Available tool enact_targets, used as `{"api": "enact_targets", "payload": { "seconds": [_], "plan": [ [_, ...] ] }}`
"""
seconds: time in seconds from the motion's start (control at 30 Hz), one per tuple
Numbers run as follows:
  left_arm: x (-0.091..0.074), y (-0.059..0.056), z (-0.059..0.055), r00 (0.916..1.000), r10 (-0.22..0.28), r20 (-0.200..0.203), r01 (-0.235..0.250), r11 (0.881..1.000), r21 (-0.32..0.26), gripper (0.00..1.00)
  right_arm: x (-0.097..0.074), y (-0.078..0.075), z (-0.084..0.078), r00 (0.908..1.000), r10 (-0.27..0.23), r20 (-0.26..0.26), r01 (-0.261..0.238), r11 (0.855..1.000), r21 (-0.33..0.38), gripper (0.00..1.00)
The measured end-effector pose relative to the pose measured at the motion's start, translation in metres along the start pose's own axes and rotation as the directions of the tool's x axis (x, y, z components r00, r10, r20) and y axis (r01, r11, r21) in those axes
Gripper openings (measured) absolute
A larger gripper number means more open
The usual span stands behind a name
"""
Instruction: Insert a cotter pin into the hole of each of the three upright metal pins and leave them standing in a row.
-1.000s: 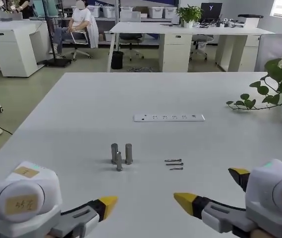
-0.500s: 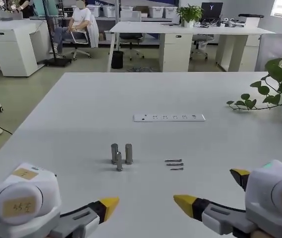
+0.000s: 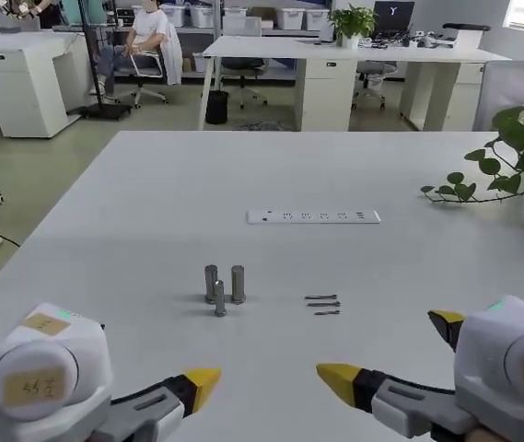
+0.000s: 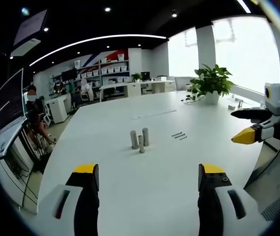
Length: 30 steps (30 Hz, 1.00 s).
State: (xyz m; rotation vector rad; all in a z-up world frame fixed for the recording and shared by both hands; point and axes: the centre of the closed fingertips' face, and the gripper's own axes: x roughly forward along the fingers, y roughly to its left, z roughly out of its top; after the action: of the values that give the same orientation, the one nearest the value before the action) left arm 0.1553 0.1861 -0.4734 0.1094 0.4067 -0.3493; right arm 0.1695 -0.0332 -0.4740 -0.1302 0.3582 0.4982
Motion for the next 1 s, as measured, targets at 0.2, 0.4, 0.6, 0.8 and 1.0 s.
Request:
{"api": "enact_targets", "payload": {
  "seconds": [0.2, 0.4, 0.6, 0.8, 1.0],
  "plan": [
    [0.006, 0.002, -0.002, 1.0000, -0.004, -0.003, 0.004, 1.000, 0.005, 0.79, 0.003, 0.003, -0.001, 0.9998, 0.019, -0.008, -0.019, 1.000, 0.006, 0.93],
    [0.020, 0.008, 0.000, 0.9999, -0.017, 0.000, 0.017, 1.000, 0.003, 0.70, 0.004, 0.007, 0.001, 0.9990, 0.046, -0.001, -0.046, 0.999, 0.003, 0.88],
    [0.044, 0.016, 0.003, 0.9994, -0.031, -0.017, 0.032, 0.999, 0.039, 0.64, 0.008, 0.009, -0.001, 0.9975, 0.070, -0.015, -0.070, 0.997, 0.013, 0.84],
    [0.068, 0.019, 0.007, 0.9983, -0.058, -0.006, 0.058, 0.996, 0.067, 0.58, 0.012, 0.010, -0.004, 0.9959, 0.087, -0.027, -0.086, 0.996, 0.025, 0.80],
    [0.093, 0.023, 0.010, 0.9964, -0.084, -0.009, 0.085, 0.993, 0.087, 0.52, 0.017, 0.008, -0.002, 0.9957, 0.090, -0.022, -0.089, 0.995, 0.036, 0.76]
  ]
}}
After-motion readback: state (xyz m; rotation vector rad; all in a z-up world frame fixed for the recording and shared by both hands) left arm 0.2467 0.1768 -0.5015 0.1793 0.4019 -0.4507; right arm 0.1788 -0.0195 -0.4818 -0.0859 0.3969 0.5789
